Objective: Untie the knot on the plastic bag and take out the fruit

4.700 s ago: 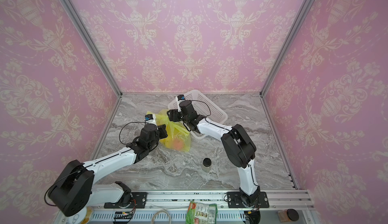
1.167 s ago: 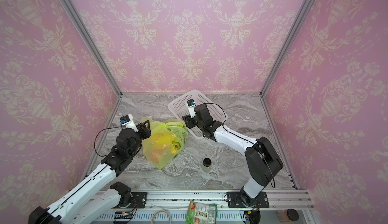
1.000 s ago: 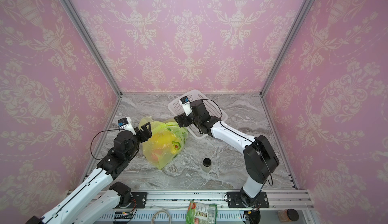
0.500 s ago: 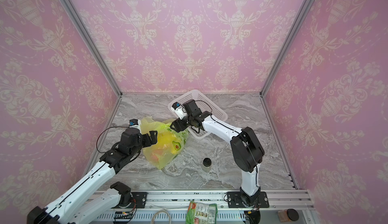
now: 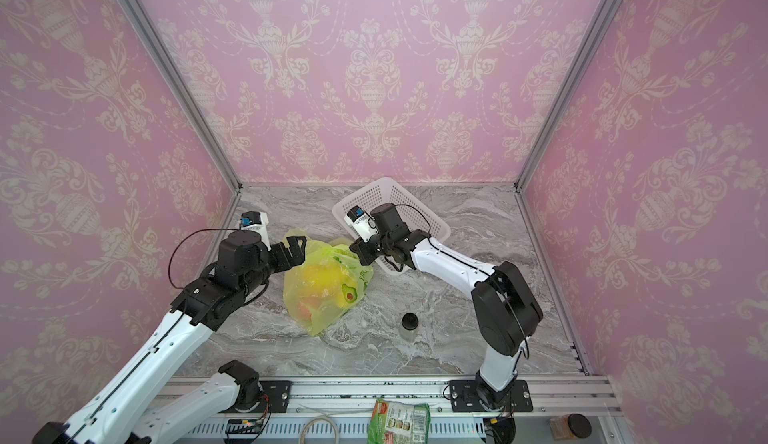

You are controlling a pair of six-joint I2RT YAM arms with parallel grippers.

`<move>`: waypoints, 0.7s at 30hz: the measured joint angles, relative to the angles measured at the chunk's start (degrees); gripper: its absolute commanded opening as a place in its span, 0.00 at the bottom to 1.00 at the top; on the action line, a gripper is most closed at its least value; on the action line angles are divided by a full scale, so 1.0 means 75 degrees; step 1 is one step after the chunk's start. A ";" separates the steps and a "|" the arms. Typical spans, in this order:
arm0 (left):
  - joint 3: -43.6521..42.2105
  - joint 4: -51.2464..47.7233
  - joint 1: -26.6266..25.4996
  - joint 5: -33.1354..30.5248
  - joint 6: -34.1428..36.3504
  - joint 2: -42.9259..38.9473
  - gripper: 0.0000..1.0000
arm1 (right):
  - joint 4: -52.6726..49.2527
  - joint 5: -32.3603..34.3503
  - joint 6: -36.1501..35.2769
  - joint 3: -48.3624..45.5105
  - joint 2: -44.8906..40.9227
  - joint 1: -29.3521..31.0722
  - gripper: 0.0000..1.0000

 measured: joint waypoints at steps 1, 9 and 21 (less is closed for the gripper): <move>0.0128 0.0020 0.0000 -0.0017 0.0003 0.0105 0.99 | 0.0149 -0.0090 0.0000 -0.0166 -0.0184 0.0000 0.00; 0.0495 0.0201 0.0000 0.0705 0.0245 0.1719 0.99 | 0.0519 -0.0306 -0.0192 -0.0761 -0.0857 0.0128 0.00; 0.0565 0.0224 0.0000 0.1291 0.0766 0.2614 0.08 | 0.0233 0.0105 -0.0460 -0.0490 -0.0717 0.0577 0.00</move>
